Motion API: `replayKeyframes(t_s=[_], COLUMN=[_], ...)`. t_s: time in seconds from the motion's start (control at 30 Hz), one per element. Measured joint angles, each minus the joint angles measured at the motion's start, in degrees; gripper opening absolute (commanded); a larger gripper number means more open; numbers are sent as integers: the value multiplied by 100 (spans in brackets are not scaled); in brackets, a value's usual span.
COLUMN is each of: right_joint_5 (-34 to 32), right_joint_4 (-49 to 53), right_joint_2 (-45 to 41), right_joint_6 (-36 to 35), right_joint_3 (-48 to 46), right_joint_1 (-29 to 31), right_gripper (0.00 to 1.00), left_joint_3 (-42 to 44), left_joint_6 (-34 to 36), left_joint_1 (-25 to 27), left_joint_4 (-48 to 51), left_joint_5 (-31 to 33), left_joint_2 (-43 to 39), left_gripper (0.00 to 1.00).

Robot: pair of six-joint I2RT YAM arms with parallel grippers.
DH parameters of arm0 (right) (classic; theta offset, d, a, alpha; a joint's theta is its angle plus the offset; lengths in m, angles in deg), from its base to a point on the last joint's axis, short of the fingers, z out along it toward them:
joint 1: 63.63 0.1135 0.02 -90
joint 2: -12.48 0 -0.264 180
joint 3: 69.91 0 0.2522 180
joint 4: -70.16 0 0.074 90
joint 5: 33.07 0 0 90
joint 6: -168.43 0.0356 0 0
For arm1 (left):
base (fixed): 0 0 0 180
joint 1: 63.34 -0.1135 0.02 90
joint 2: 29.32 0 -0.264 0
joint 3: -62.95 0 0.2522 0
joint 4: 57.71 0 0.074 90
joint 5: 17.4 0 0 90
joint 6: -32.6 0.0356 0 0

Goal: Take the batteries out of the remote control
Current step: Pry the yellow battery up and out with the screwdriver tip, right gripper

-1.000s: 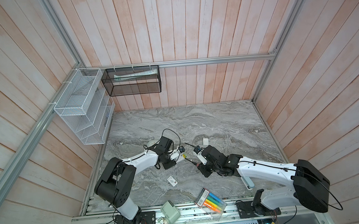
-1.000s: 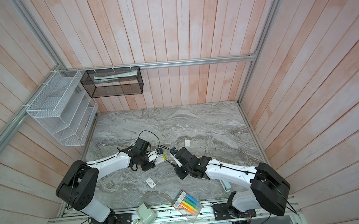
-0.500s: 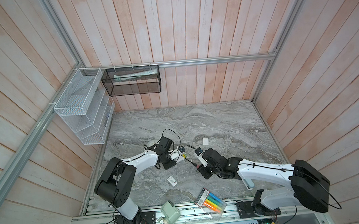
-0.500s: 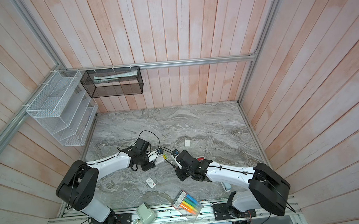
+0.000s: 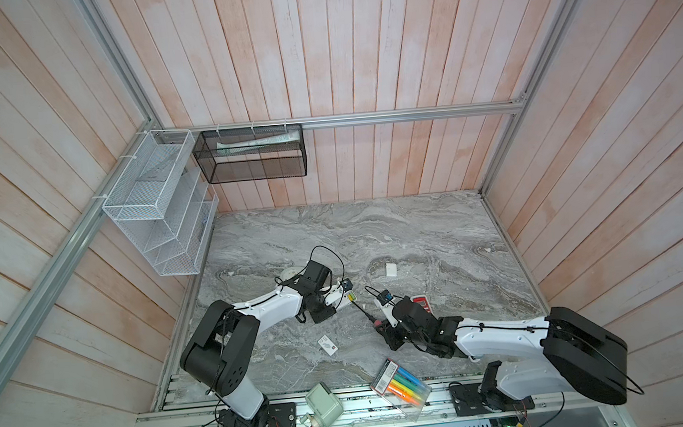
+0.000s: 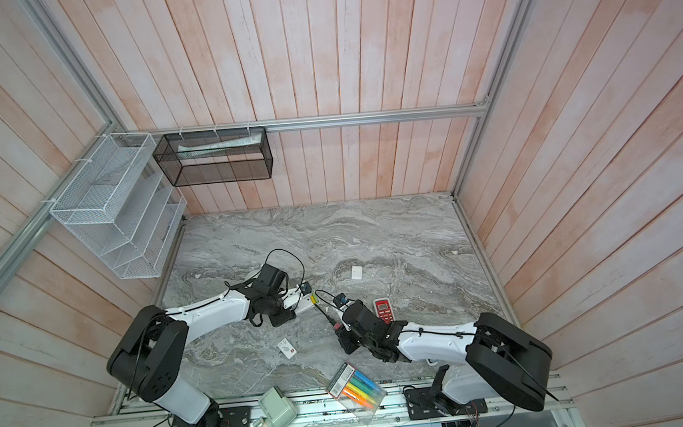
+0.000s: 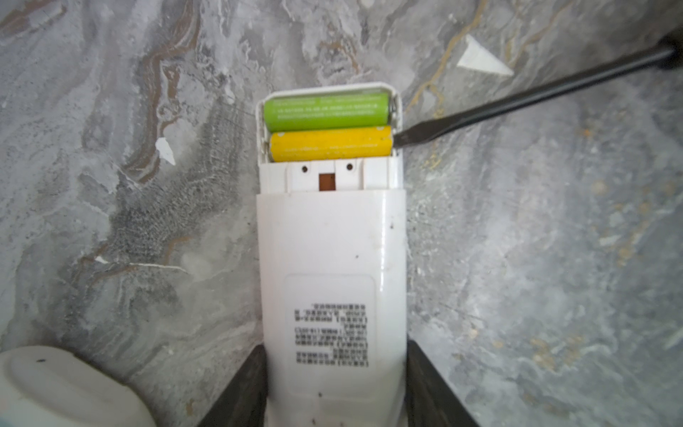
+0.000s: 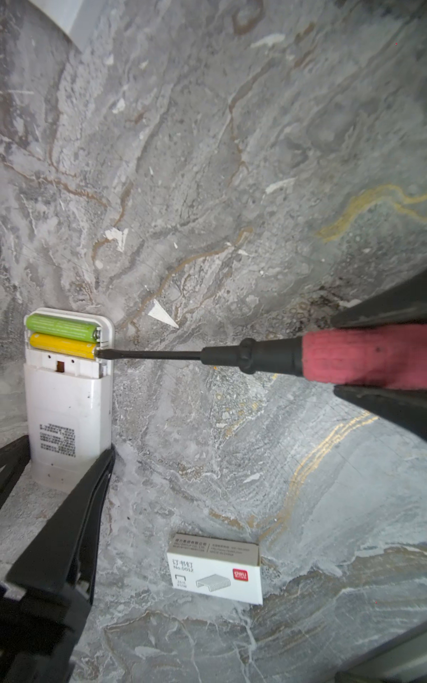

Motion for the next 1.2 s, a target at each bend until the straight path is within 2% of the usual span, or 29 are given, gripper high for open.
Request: replayKeyframes(t_s=[0.7,1.2], right_joint_5=[-90,-450], right_joint_4=[-1423,-2203], right_joint_2=[560,1040], right_joint_6=[-20,-94], right_joint_3=[-533,-538], right_joint_1=[46,44], right_gripper=[0,0], left_joint_3=[-2,-87], left_joint_6=[-140,-249], left_joint_1=[4,4], left_joint_4=[0,52], left_joint_5=[-9,11], left_joint_2=[11,72], left_gripper=[48,47])
